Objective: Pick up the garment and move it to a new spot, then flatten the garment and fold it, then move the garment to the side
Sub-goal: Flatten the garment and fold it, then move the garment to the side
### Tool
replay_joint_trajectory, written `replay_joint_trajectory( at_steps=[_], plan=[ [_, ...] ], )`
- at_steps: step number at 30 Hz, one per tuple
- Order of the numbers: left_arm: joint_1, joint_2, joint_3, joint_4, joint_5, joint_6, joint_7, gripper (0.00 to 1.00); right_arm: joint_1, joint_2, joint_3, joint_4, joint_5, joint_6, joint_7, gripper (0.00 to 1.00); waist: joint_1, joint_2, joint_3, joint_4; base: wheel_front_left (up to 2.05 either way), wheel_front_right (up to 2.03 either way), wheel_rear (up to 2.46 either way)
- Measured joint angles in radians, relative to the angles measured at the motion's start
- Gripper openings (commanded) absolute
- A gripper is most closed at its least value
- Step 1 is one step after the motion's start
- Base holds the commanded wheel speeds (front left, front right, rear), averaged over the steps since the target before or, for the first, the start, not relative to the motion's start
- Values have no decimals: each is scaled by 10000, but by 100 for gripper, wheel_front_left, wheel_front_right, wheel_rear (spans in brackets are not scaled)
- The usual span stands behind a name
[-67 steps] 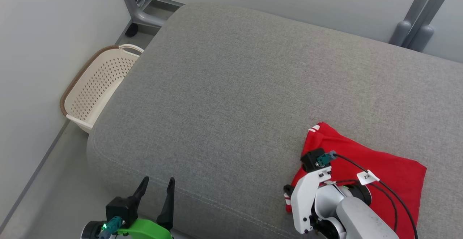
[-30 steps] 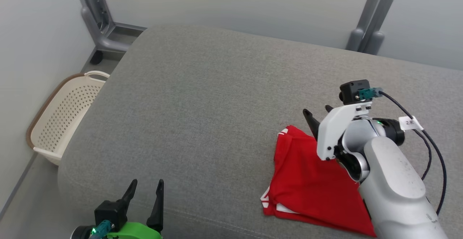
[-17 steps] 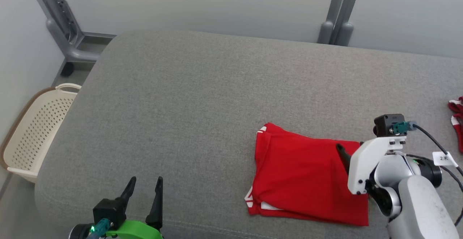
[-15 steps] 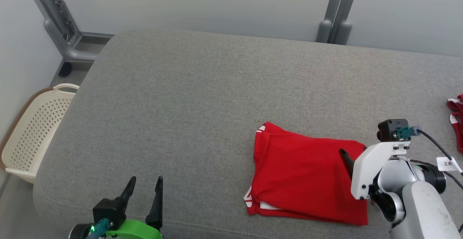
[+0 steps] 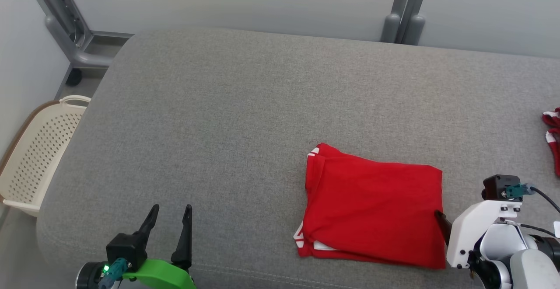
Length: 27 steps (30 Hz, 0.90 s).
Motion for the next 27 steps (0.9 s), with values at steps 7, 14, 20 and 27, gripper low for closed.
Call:
replay_joint_trajectory(
  at_steps=[7, 14, 20, 27],
  plan=[
    [-185, 94, -27, -146, 81, 69, 0, 100, -292, 4, -98, 798, 90, 0, -449, 100, 0, 0, 340, 145, 0, 0, 0],
    [-399, 167, -54, -332, 142, 100, 0, 100, -776, 4, -217, 1613, 165, 0, -794, 100, 0, 0, 766, 350, 0, 0, 0],
    [-508, 182, -88, -401, 178, 138, 12, 100, -1212, -44, -205, 2107, 443, 0, -1011, 60, 0, 0, 1104, 534, 0, 0, 0],
    [-560, 165, -140, -303, 178, 144, 10, 100, -1487, -31, -104, 2397, 347, 2, -1208, 0, 0, 0, 1157, 695, 0, 0, 0]
  ],
)
